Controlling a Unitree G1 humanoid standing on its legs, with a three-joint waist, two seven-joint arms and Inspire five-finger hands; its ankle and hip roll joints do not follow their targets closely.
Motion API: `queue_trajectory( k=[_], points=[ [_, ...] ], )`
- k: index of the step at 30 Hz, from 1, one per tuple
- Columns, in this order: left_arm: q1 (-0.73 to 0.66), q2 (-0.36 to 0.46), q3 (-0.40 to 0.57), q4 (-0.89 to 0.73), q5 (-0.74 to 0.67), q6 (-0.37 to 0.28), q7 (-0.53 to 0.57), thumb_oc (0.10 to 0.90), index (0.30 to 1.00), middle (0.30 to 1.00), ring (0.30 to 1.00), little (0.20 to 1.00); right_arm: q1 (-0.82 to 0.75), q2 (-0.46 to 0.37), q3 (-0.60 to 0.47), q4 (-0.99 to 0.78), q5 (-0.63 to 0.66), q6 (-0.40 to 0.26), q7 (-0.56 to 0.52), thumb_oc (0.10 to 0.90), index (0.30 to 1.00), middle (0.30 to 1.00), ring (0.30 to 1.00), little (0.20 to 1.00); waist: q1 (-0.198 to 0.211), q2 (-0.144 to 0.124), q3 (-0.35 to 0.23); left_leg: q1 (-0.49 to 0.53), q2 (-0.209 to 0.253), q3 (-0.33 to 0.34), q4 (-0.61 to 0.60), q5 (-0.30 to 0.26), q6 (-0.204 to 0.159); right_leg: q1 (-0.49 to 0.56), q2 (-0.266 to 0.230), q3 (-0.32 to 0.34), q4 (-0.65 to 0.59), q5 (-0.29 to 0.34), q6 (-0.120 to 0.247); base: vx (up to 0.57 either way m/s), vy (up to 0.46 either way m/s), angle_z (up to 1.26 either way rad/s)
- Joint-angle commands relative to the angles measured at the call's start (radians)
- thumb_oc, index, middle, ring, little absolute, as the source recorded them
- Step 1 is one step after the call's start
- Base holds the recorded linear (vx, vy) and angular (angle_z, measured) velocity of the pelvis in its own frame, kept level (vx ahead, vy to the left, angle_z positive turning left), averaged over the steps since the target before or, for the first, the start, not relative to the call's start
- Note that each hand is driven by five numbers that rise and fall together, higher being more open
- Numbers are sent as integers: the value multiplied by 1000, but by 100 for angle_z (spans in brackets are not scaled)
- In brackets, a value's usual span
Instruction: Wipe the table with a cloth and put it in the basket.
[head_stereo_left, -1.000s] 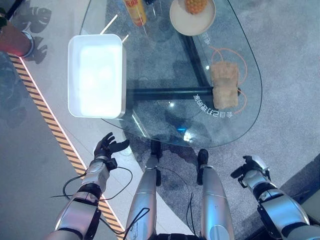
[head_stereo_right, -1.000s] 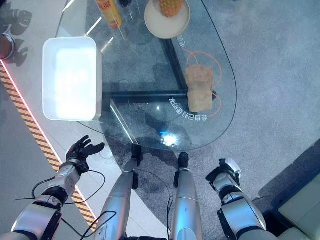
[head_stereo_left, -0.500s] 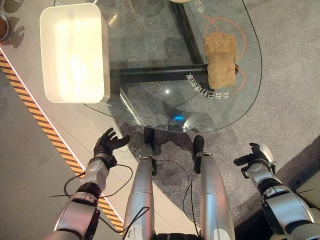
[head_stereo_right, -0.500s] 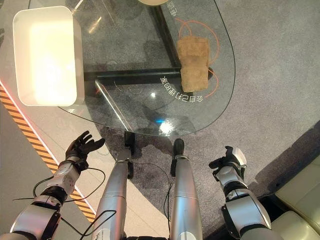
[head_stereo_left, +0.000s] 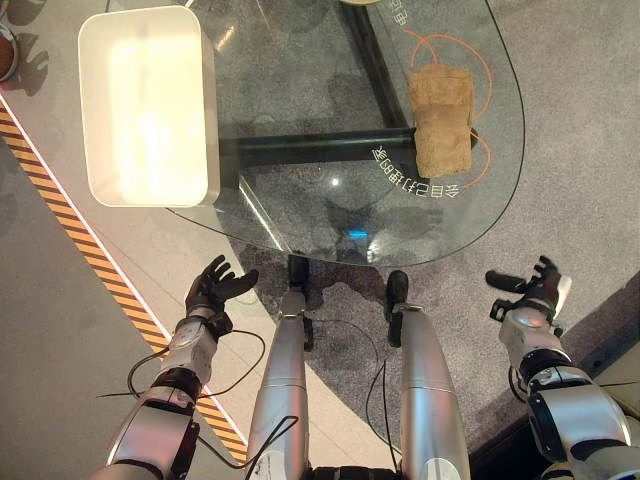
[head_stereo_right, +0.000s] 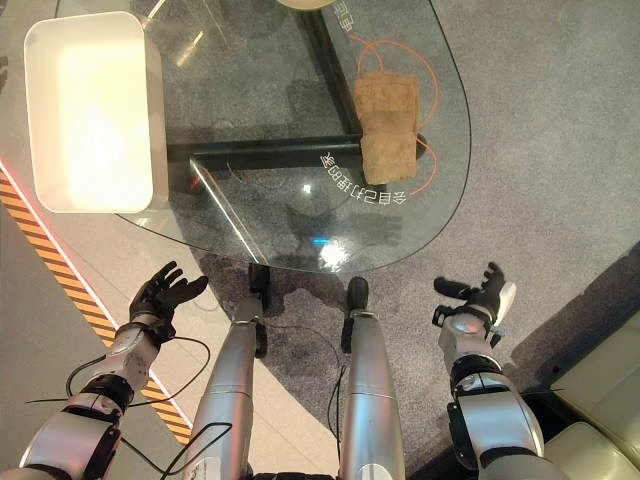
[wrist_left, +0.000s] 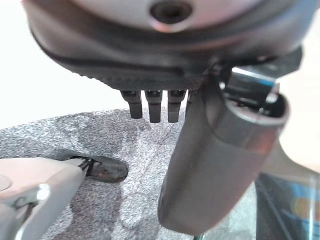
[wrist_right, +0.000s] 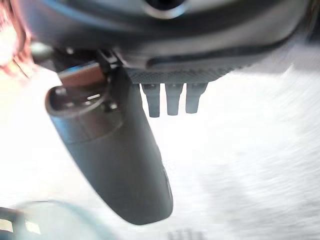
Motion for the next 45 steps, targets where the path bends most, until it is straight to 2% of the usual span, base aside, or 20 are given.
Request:
queue_trajectory(
  k=[1, 2, 6, 11, 19, 25, 33, 45],
  points=[
    [64, 12, 47, -7, -39, -61, 40, 800, 900, 900, 900, 900, 6, -68, 5, -137, -104, -104, -231, 800, 900, 900, 900, 900, -9, -13, -19, -8, -78, 50, 133, -164, 86, 24, 49, -43, -169, 111, -2, -56, 51, -1],
    [63, 6, 39, -11, -48, -70, 40, 800, 900, 900, 900, 900, -23, -81, 12, -199, -146, -110, -295, 800, 900, 900, 900, 900, -9, -11, -19, -5, -77, 51, 113, -154, 83, 27, 50, -43, -181, 111, -2, -45, 52, -1],
    [75, -6, 26, -11, -59, -87, 46, 800, 900, 900, 900, 900, -26, -70, 5, -282, -220, -151, -377, 800, 900, 900, 900, 900, -14, -6, -19, 5, -80, 49, 97, -149, 82, 35, 57, -38, -182, 108, -1, -5, 42, -3],
    [71, -6, 29, -7, -73, -90, 43, 800, 900, 900, 900, 900, -31, -73, 2, -381, -316, -163, -450, 800, 900, 900, 900, 900, -17, -4, -19, 15, -85, 49, 65, -138, 84, 44, 53, -43, -204, 105, 0, -1, 29, -3],
    [83, -9, 39, -5, -87, -95, 20, 800, 900, 900, 900, 900, -23, -75, 32, -531, -484, -105, -530, 800, 900, 900, 900, 900, -21, 3, -19, 36, -88, 58, 32, -128, 84, 62, 48, -44, -229, 104, 0, -1, 8, 0],
    [84, -18, 41, -9, -82, -97, 21, 800, 900, 900, 900, 900, -30, -73, 54, -582, -509, -94, -502, 800, 900, 900, 900, 900, -21, 5, -19, 45, -90, 63, 20, -127, 84, 69, 45, -47, -238, 101, -1, 0, 0, 0],
    [93, -31, 33, -26, -73, -98, 25, 800, 900, 900, 900, 900, -41, -48, 133, -649, -496, -61, -397, 800, 900, 900, 900, 900, -17, 8, -19, 57, -93, 71, 5, -121, 86, 78, 43, -50, -253, 103, -5, 0, 0, 0],
    [98, -64, 19, -27, -55, -102, 31, 800, 900, 900, 900, 900, -57, 11, 246, -714, -484, 41, -268, 800, 900, 900, 900, 900, -11, 17, -19, 74, -101, 77, -10, -112, 87, 88, 40, -55, -256, 100, -13, 0, 0, 0]
  ],
)
